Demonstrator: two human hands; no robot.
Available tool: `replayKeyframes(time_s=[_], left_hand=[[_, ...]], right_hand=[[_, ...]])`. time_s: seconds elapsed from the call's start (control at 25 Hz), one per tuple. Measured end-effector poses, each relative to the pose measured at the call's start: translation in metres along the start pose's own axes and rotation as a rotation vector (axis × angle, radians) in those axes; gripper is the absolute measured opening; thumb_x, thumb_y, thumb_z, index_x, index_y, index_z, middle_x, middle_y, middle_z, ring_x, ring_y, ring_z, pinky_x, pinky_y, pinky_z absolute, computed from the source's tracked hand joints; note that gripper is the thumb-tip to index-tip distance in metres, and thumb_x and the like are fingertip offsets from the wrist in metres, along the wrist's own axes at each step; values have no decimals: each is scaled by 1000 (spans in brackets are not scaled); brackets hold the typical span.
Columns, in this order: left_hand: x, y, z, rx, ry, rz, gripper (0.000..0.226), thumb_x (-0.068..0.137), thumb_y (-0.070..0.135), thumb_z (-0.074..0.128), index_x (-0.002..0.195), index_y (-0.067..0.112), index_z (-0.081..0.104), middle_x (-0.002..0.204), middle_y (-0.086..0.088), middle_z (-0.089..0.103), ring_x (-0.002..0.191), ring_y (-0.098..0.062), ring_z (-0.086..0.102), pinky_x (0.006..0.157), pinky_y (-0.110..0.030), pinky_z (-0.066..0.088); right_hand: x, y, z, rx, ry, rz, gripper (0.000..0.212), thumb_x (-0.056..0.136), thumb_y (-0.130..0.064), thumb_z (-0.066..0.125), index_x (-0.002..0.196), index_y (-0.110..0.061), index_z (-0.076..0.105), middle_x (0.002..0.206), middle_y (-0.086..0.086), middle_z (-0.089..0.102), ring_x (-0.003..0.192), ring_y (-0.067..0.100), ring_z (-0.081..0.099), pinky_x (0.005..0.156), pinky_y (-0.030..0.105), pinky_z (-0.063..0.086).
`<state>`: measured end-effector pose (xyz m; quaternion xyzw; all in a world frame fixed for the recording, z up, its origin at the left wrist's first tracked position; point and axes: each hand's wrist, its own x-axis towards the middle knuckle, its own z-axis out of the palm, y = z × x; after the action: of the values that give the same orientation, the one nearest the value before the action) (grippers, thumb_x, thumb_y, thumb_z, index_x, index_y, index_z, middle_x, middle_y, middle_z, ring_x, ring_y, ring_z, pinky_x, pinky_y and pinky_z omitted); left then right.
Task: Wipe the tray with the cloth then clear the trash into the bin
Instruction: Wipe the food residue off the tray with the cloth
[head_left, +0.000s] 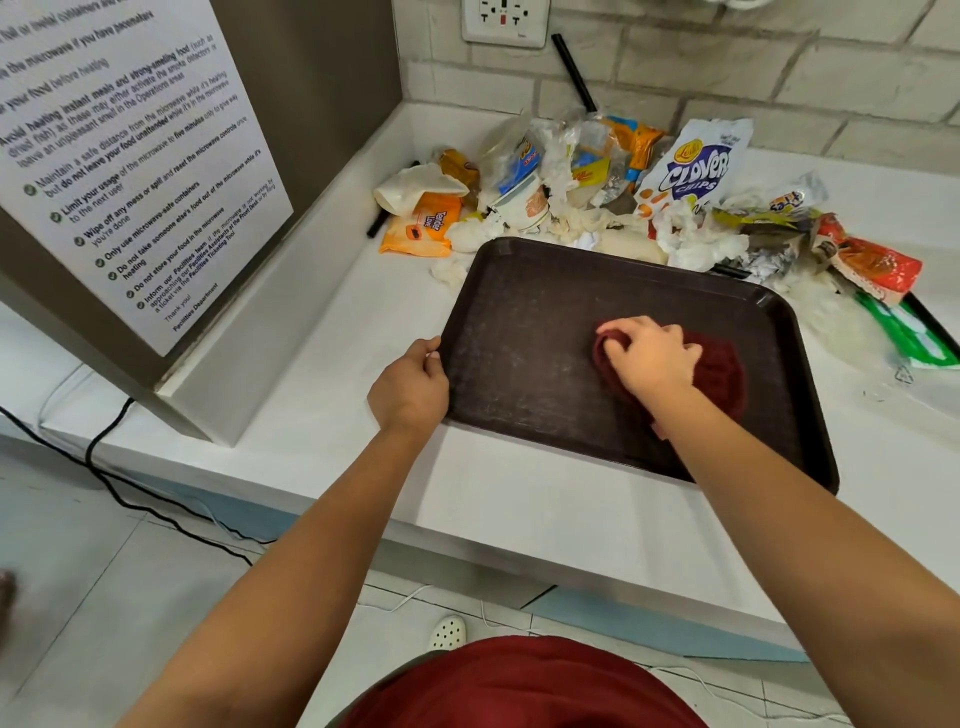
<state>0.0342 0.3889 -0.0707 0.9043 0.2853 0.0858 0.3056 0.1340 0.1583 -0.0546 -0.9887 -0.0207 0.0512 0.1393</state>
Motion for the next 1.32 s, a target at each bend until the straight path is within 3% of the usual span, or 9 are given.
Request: replayKeyframes(time_s=[0.24, 0.44, 0.56, 0.64, 0.72, 0.92, 1.0, 1.2, 1.32], left_hand=[[-2, 0, -1, -4, 1, 25, 34, 100, 30, 33, 127, 30, 53, 113, 1, 67, 100, -22, 62, 71, -22, 38], [-1, 2, -1, 24, -16, 62, 34, 99, 29, 32, 127, 27, 52, 111, -2, 67, 97, -23, 62, 67, -23, 37], [1, 5, -5, 137, -54, 86, 34, 98, 28, 33, 129, 25, 48, 118, -6, 59, 99, -24, 60, 70, -27, 39], [-2, 14, -9, 259, -32, 136, 37, 96, 30, 40, 133, 25, 44, 126, -9, 47, 108, -24, 54, 86, -32, 42], [-6, 37, -12, 108, -32, 242, 40, 95, 33, 44, 134, 26, 43, 126, -7, 45, 110, -21, 53, 93, -32, 43], [-34, 98, -17, -513, -810, 447, 60, 91, 33, 55, 143, 33, 27, 114, 13, 49, 108, 0, 52, 87, -10, 37], [-37, 102, -6, -569, -870, 556, 75, 83, 19, 67, 142, 36, 23, 109, 27, 51, 100, 17, 52, 81, 1, 38], [-14, 100, 2, -949, -902, 48, 32, 89, 2, 49, 112, 23, 58, 106, -2, 66, 102, -19, 63, 95, -35, 49], [-7, 98, 0, -1122, -986, -157, 26, 89, 3, 41, 100, 9, 64, 92, -11, 69, 89, -25, 64, 83, -36, 51]], right_hand=[[2, 65, -24, 34, 74, 271, 32, 94, -35, 41, 122, -29, 55, 141, 3, 43, 128, 37, 31, 104, 58, 20], [-12, 57, -22, 138, 212, 255, 29, 94, -26, 43, 118, -25, 59, 138, 2, 45, 123, 39, 37, 103, 52, 23], [-21, 39, -26, 582, 313, 182, 28, 92, -15, 44, 99, -32, 65, 124, 2, 57, 113, 29, 51, 102, 45, 33], [-32, 19, -36, 972, 289, 152, 34, 91, -7, 44, 86, -32, 67, 103, 6, 66, 88, 20, 60, 85, 35, 46], [-44, 0, -46, 1143, 246, 105, 36, 91, -3, 46, 83, -31, 68, 90, -1, 68, 79, 13, 62, 79, 30, 49], [-60, -45, -47, 1340, 231, 139, 31, 91, -2, 48, 85, -23, 69, 88, 1, 69, 84, 17, 63, 83, 32, 50], [-59, -53, -52, 1359, 195, 199, 35, 86, 4, 47, 87, -23, 70, 100, 7, 69, 91, 19, 63, 86, 31, 51], [-65, -53, -72, 1194, -39, 48, 62, 72, 16, 37, 110, -27, 62, 102, 0, 61, 74, 2, 51, 52, 7, 40], [-63, -49, -68, 968, 113, 57, 52, 82, 4, 52, 124, -27, 54, 111, -8, 56, 88, 5, 53, 67, 7, 41]])
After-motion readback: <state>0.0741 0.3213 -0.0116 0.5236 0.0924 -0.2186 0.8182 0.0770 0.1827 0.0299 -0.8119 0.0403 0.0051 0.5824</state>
